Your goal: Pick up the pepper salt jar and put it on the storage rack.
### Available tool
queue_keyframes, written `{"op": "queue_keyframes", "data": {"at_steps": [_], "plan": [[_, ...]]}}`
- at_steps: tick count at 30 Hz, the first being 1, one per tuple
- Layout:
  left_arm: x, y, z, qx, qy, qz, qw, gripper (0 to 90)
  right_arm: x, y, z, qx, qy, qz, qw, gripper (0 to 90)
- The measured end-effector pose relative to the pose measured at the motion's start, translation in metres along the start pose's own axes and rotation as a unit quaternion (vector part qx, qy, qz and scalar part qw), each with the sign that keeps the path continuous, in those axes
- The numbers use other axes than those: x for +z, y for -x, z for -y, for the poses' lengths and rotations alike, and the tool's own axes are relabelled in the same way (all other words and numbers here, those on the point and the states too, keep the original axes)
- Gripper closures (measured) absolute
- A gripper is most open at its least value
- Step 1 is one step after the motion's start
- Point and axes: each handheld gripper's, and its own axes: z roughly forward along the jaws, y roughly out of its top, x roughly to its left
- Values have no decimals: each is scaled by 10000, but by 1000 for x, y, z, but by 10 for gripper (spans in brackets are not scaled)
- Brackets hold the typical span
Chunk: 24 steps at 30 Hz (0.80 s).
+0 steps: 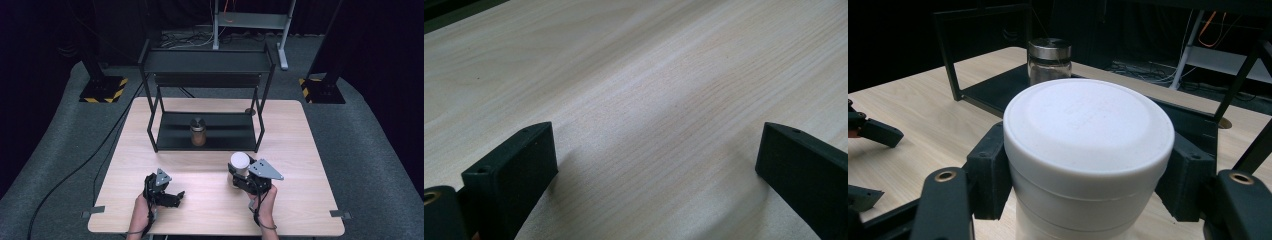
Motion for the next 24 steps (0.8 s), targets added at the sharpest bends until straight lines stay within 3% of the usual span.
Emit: {"op": "queue_keyframes", "data": {"at_steps": [24], "plan": [[0,0,0,9,15,4,10000,31,23,5,-7,74,-71,13,9999,332]]}}
